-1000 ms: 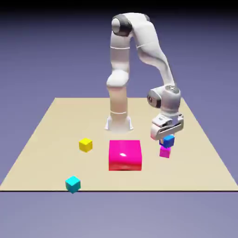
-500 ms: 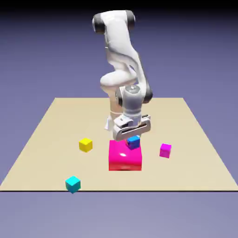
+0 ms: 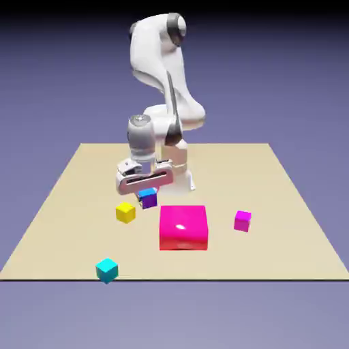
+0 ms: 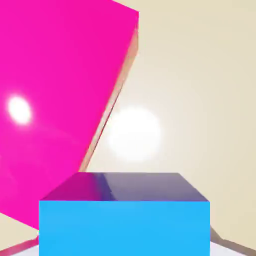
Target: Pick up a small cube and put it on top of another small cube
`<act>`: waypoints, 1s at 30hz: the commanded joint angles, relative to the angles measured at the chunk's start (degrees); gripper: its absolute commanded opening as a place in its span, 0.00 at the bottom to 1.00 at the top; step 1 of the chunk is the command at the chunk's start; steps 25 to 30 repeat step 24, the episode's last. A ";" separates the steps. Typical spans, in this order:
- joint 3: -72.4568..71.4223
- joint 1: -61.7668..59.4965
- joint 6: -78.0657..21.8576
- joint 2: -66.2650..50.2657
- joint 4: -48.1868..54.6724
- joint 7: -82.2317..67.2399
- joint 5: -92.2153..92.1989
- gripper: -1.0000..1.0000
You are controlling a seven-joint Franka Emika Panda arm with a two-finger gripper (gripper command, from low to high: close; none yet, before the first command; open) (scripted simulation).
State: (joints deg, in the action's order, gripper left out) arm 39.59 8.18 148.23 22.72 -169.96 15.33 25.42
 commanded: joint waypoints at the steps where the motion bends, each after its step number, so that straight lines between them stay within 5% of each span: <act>1: 0.09 -2.08 -0.24 0.74 -0.41 -0.87 0.99 0.00; 9: 0.80 -18.14 -2.32 6.49 -3.56 -7.90 8.24 0.00; 21: 11.67 -5.10 20.56 -16.20 -3.82 -13.41 -0.25 0.00; 22: 11.67 -5.10 20.56 -16.20 -3.82 -13.41 -0.25 1.00; 30: 10.67 -6.29 18.47 -14.13 -3.80 -12.91 0.53 1.00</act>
